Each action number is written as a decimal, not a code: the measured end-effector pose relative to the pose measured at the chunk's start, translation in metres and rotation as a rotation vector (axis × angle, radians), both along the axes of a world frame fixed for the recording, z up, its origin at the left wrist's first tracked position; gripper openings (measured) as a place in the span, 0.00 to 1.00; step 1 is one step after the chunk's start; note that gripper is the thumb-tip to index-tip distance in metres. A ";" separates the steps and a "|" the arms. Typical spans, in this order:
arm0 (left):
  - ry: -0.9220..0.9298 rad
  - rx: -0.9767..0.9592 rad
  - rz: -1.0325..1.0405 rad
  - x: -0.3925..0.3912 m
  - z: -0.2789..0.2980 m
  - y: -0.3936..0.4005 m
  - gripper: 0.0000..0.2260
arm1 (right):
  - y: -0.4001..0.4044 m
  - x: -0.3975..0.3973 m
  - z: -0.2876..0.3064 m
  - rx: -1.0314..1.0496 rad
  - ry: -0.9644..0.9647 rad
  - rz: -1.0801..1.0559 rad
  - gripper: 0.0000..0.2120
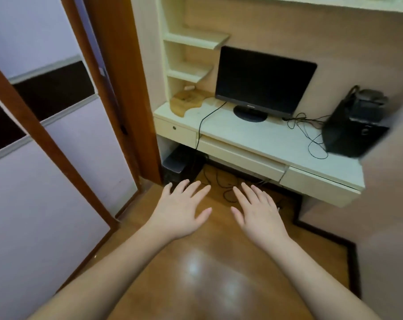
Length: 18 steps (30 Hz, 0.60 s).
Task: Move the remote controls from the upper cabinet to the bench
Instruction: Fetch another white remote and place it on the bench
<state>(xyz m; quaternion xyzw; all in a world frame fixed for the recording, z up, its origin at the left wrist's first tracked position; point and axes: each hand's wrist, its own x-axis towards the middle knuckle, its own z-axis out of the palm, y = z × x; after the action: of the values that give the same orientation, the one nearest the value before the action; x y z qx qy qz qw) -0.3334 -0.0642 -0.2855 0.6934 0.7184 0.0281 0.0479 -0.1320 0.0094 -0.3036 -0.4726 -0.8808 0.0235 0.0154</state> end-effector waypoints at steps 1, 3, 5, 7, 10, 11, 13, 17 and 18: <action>0.002 0.004 -0.040 0.006 0.003 0.013 0.28 | 0.005 0.009 0.002 0.005 -0.006 -0.029 0.28; 0.013 0.008 -0.113 0.020 0.012 0.042 0.28 | 0.020 0.029 0.007 0.011 -0.022 -0.092 0.30; 0.046 0.031 -0.183 0.036 0.025 0.074 0.28 | 0.039 0.051 0.015 0.021 -0.021 -0.152 0.32; 0.086 0.055 -0.244 0.053 0.041 0.104 0.28 | 0.060 0.075 0.024 0.035 -0.030 -0.208 0.29; 0.124 0.082 -0.309 0.085 0.062 0.144 0.28 | 0.087 0.107 0.041 0.060 -0.016 -0.258 0.28; 0.128 0.092 -0.324 0.097 0.068 0.156 0.28 | 0.095 0.117 0.046 0.068 -0.006 -0.273 0.28; 0.128 0.100 -0.342 0.120 0.080 0.180 0.28 | 0.114 0.137 0.057 0.082 0.004 -0.297 0.28; 0.129 0.130 -0.361 0.159 0.101 0.224 0.27 | 0.147 0.171 0.082 0.157 0.019 -0.337 0.33; 0.132 0.143 -0.368 0.167 0.107 0.233 0.27 | 0.155 0.178 0.088 0.165 0.021 -0.346 0.32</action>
<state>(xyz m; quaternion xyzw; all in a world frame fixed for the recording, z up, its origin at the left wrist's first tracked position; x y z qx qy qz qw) -0.1662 0.1690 -0.1785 0.8149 0.5773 0.0243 -0.0442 0.0461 0.1646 -0.2154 -0.6137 -0.7853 -0.0468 0.0669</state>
